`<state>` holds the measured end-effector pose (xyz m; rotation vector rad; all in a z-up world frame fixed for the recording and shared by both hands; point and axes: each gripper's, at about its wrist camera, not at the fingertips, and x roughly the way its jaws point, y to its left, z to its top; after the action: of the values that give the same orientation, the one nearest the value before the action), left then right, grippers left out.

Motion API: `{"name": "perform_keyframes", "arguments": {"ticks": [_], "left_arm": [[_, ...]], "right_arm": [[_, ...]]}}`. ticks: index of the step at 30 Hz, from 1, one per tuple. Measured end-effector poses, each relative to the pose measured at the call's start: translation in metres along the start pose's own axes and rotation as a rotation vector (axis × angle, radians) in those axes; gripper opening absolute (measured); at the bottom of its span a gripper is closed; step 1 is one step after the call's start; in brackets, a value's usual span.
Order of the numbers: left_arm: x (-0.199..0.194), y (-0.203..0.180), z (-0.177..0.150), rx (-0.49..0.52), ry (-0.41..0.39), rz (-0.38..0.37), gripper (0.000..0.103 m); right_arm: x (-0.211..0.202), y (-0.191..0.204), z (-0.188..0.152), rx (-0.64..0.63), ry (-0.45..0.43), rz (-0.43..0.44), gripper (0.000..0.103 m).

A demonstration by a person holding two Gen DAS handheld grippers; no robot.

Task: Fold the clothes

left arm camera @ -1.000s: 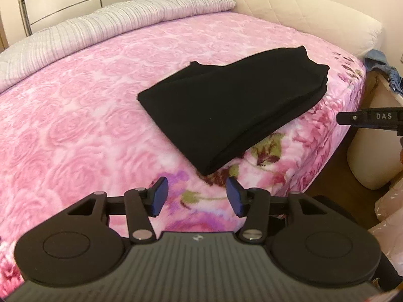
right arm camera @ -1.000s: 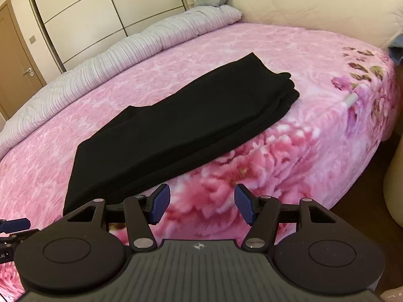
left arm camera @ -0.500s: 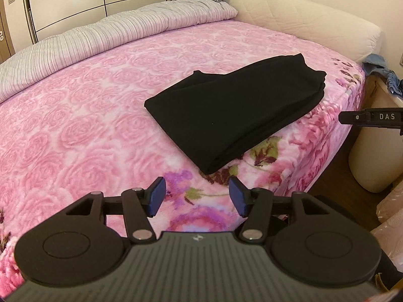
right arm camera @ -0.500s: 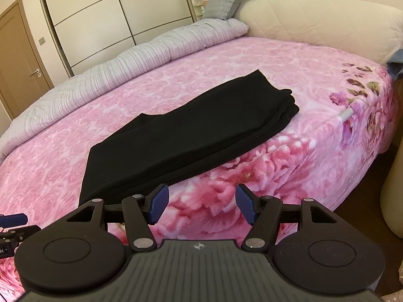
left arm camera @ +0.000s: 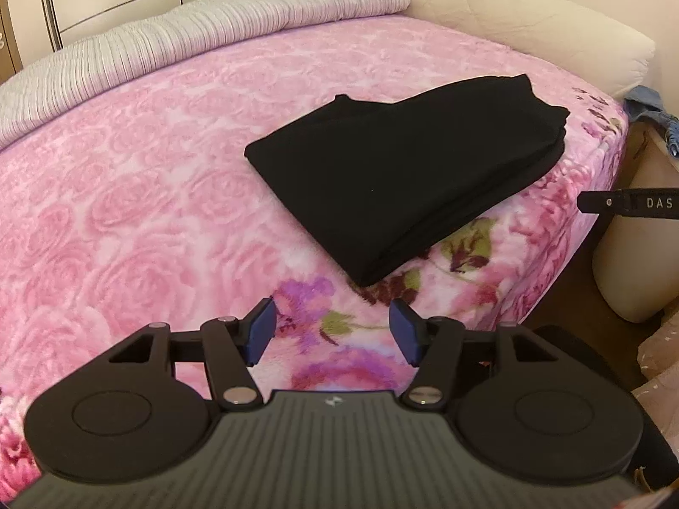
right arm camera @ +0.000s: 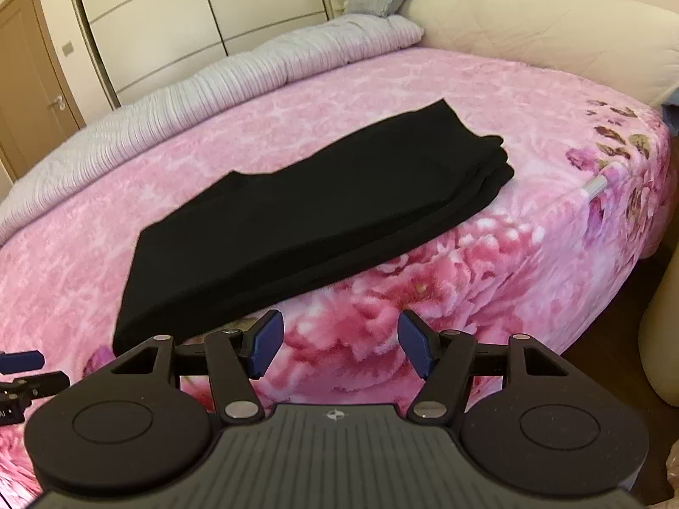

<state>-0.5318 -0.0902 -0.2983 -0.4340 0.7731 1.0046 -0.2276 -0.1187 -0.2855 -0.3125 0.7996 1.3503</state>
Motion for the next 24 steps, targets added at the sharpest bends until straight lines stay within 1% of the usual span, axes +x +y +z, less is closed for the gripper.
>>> {"name": "perform_keyframes", "arguments": {"ticks": [4,10,17,19,20,21,24], "left_arm": [[0.009,0.009,0.001,-0.029,0.009,0.004,0.056],[0.019,0.022,0.003,-0.068,0.013,0.013,0.058],[0.031,0.036,0.001,-0.115,0.039,-0.011,0.058],[0.033,0.040,0.000,-0.117,0.048,-0.017,0.058],[0.035,0.042,-0.001,-0.119,0.053,-0.020,0.058],[0.036,0.043,-0.002,-0.123,0.057,-0.026,0.058],[0.040,0.049,-0.004,-0.135,0.070,-0.038,0.058]], "right_arm": [[0.012,0.003,0.001,-0.015,0.029,-0.018,0.064],[0.024,0.013,0.004,-0.055,0.039,-0.022,0.066],[0.037,0.024,0.008,-0.105,0.047,-0.009,0.066],[0.038,0.033,0.007,-0.165,0.030,-0.002,0.066],[0.038,0.042,0.004,-0.229,0.019,0.004,0.066],[0.038,0.050,0.002,-0.293,0.008,0.010,0.066],[0.038,0.082,-0.014,-0.550,-0.018,0.056,0.066]]}}
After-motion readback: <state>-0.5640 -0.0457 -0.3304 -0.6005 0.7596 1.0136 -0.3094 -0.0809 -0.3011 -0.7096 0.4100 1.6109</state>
